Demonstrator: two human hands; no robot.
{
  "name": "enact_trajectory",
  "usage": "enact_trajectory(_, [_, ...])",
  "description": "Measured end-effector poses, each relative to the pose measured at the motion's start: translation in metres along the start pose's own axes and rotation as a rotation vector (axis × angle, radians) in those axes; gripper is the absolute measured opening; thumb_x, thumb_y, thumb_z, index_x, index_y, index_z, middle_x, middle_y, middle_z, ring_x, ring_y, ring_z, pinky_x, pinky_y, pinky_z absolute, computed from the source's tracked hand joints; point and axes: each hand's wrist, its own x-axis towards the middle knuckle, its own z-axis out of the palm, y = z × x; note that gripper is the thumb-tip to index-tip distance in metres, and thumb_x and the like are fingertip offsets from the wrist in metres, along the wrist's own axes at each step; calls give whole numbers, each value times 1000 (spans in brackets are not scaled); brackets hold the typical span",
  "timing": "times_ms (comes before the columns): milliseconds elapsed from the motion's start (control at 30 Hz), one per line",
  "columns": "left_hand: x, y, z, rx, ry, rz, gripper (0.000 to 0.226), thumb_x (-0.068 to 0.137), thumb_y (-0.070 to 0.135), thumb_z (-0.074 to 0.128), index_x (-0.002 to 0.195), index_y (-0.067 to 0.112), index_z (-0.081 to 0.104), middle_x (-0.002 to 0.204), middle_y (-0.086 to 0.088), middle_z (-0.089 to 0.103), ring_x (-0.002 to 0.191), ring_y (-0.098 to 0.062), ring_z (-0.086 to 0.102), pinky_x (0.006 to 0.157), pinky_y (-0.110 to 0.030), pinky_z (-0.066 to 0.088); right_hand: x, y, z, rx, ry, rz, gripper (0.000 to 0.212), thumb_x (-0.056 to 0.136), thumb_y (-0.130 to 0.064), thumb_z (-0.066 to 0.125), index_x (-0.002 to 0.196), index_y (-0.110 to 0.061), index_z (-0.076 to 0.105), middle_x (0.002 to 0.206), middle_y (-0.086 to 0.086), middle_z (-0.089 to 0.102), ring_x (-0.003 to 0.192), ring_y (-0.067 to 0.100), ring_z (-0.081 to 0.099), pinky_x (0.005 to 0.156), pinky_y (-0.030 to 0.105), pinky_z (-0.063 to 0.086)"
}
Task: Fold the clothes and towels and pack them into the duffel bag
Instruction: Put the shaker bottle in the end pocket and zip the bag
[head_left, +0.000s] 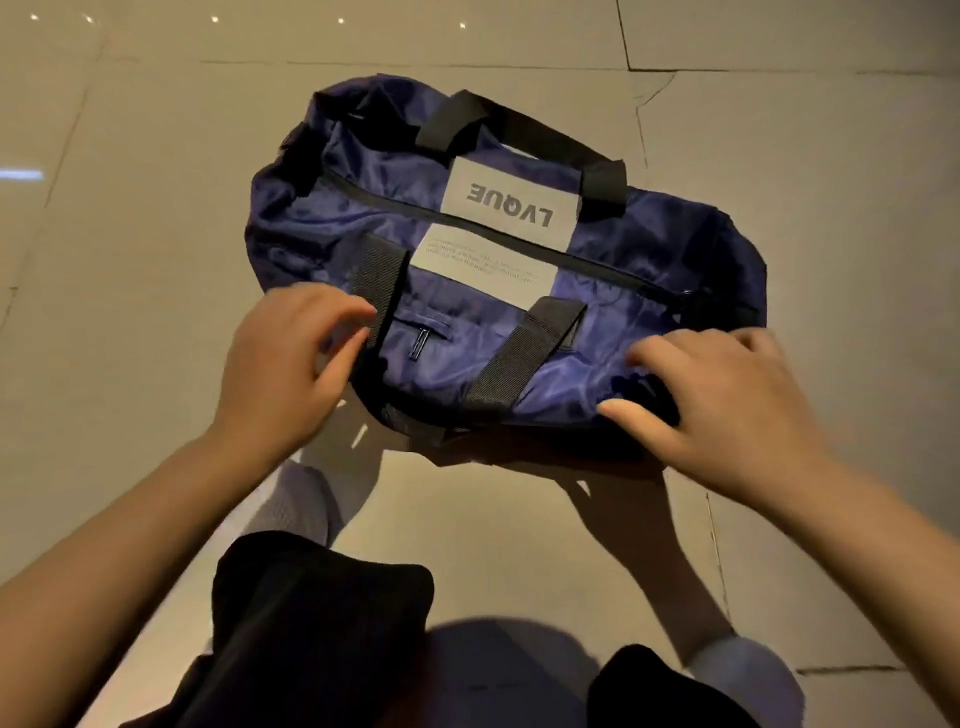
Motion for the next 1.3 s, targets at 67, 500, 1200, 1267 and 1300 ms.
enact_trajectory(67, [20, -38, -4, 224, -57, 81, 36, 84, 13, 55, 119, 13, 62, 120, -13, 61, 109, -37, 55, 85, -47, 44, 7, -12, 15, -50, -20, -10, 40, 86, -57, 47, 99, -21, 59, 84, 2, 65, 79, 29, 61, 71, 39, 38])
enact_trajectory(500, [-20, -57, -29, 474, -28, 182, 18, 93, 29, 54, 98, 17, 67, 89, -9, 70, 90, -37, 61, 86, -51, 38, -17, 49, 9, -105, -8, -136, 40, 51, 4, 80, 82, -21, 74, 66, 2, 56, 60, 32, 58, 57, 34, 34])
enact_trajectory(1200, [156, 13, 31, 54, -229, -372, 61, 88, 19, 67, 142, 22, 40, 117, -9, 65, 108, -34, 58, 84, -42, 47, 169, 11, -35, 1072, -14, 623, 47, 91, -14, 61, 135, -18, 45, 116, 10, 58, 65, 18, 64, 49, 23, 49])
enact_trajectory(1267, [159, 16, 33, -199, -192, -481, 63, 84, 12, 71, 140, 21, 44, 98, -1, 66, 97, -24, 62, 84, -38, 49, 177, 10, -31, 1067, 39, 639, 49, 89, -6, 64, 133, -19, 47, 114, 9, 59, 68, 18, 64, 48, 21, 48])
enact_trajectory(1300, [158, 19, 31, -338, -150, -533, 61, 83, 9, 72, 138, 19, 46, 89, 3, 63, 90, -18, 62, 84, -34, 50, 177, 9, -29, 1083, 95, 623, 49, 88, -3, 64, 132, -20, 48, 112, 7, 59, 71, 17, 63, 47, 19, 47])
